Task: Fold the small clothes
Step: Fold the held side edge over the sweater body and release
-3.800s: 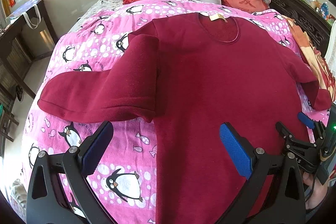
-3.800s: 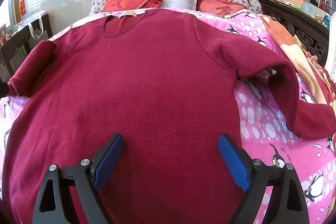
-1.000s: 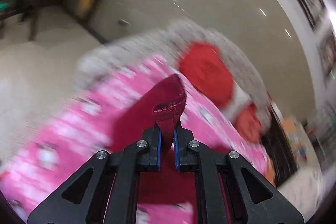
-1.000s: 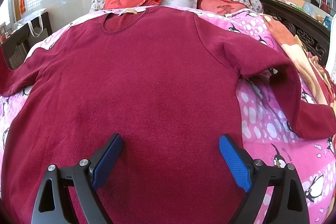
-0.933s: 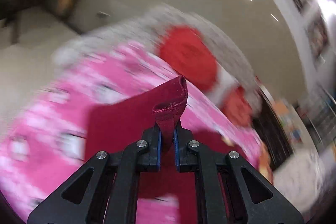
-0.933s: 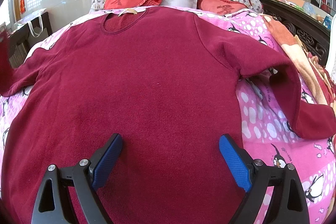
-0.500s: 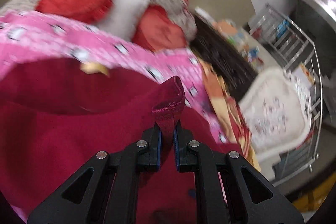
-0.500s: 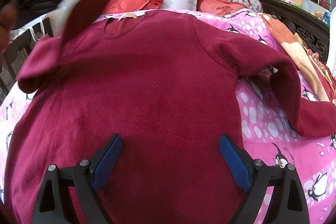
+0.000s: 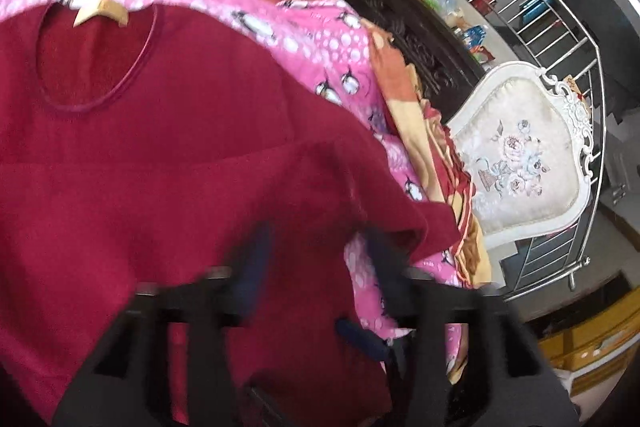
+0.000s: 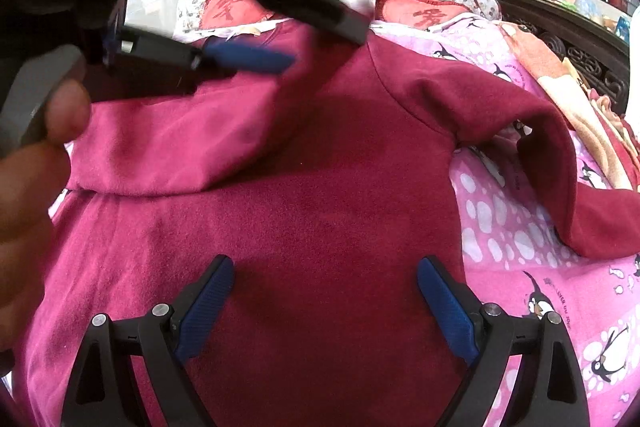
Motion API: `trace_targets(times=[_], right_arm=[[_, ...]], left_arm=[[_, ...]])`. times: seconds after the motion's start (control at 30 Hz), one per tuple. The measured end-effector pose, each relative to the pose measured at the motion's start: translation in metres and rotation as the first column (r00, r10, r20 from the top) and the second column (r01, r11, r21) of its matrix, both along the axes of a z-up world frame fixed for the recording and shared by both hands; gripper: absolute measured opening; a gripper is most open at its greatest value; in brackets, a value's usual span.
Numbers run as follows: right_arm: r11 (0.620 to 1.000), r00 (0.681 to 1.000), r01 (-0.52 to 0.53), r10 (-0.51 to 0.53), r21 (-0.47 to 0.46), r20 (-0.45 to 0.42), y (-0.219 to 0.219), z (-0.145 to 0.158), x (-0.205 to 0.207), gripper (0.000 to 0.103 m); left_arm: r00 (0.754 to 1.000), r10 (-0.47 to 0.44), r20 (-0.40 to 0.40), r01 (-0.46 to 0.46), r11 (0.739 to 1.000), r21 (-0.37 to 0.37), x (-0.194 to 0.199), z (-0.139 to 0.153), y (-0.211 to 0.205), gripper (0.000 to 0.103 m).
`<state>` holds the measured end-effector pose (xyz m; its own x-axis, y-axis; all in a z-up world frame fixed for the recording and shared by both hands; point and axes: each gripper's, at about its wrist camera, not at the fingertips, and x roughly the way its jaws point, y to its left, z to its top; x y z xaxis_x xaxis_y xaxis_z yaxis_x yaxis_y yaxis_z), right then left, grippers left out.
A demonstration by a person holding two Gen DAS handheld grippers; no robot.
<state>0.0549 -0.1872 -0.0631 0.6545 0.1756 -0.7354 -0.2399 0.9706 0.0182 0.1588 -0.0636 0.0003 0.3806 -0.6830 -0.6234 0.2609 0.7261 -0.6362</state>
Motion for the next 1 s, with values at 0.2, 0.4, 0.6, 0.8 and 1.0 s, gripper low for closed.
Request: trace_targets(times=[0.2, 0.4, 0.6, 0.8, 1.0], right_arm=[[1.0, 1.0, 0.002, -0.002, -0.012, -0.001, 0.001, 0.0, 0.002, 0.092], [0.999, 1.0, 0.004, -0.004, -0.033, -0.002, 0.005, 0.0, 0.002, 0.092], [0.999, 1.0, 0.003, -0.004, -0.045, -0.009, 0.006, -0.002, 0.002, 0.092], [1.0, 0.999, 0.003, -0.002, 0.01, -0.05, -0.006, 0.011, 0.005, 0.092], [0.997, 0.989, -0.08, 0.081, -0.011, 0.12, -0.007, 0.075, 0.013, 0.091]], left_arm=[[0.998, 0.059, 0.037, -0.059, 0.998, 0.003, -0.019, 0.008, 0.038, 0.062], [0.883, 0.401, 0.245, -0.465, 0.82, 0.334, -0.032, 0.006, 0.142, 0.062], [0.879, 0.453, 0.15, -0.458, 0.716, 0.527, -0.007, -0.043, 0.178, 0.062], [0.917, 0.365, 0.163, -0.397, 0.784, 0.477, -0.044, -0.019, 0.14, 0.063], [0.939, 0.301, 0.166, -0.344, 0.826, 0.447, -0.085, -0.044, 0.098, 0.067]])
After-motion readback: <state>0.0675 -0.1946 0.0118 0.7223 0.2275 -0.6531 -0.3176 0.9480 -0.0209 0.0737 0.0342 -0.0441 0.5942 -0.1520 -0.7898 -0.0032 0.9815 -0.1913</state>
